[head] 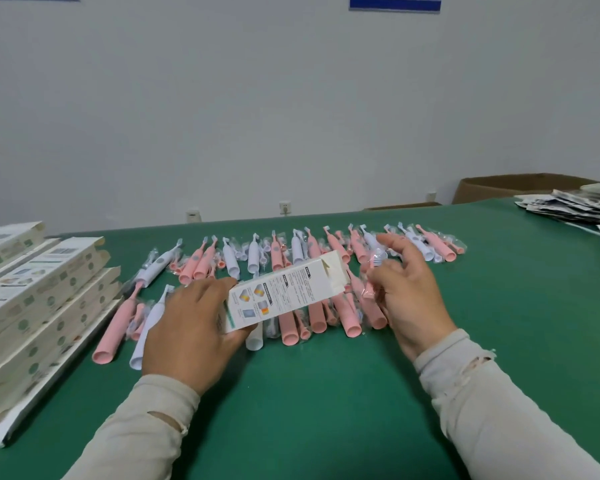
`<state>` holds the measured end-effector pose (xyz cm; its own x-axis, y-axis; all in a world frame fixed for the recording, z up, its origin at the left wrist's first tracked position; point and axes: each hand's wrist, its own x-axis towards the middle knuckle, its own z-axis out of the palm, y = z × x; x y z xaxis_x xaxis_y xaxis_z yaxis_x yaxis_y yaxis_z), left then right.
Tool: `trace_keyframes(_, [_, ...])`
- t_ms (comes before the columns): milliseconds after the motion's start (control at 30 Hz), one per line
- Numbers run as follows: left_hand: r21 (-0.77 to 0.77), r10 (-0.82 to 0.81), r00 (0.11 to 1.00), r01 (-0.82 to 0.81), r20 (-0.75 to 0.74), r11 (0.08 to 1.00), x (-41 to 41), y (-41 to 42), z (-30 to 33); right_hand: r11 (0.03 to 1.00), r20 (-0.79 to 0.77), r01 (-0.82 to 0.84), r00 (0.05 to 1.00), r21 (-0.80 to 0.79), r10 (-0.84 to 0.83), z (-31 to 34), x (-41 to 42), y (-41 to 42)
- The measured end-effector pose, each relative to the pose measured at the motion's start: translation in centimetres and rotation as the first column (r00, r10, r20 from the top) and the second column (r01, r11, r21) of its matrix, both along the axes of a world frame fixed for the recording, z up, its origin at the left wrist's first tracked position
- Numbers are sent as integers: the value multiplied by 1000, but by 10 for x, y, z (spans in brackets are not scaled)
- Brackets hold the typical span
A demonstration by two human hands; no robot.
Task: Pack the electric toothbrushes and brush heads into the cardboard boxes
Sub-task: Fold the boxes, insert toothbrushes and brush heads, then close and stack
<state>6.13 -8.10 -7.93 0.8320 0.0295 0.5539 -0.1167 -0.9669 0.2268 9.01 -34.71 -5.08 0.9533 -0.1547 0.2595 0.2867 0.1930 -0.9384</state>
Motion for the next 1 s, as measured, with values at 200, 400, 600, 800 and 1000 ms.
trace_keyframes(200, [-5,19,1000,-19,-18,1000,2,-2,-1,996,199,-53,979,71,38,3,-8,4])
trace_keyframes(400, [-17,21,999,-22,-36,1000,0,-2,-1,950,221,-125,956,-285,193,-1,-16,11])
trace_keyframes(600, [-11,0,999,0,-35,1000,-2,-3,0,911,314,-32,933,-412,175,-5,-14,7])
trace_keyframes(800, [-25,-18,999,17,-48,1000,-3,-2,-1,891,287,-32,941,-453,180,-9,-12,8])
trace_keyframes(1000, [-25,-40,998,39,-48,999,-3,-3,0,913,223,-59,961,-404,161,-8,-13,8])
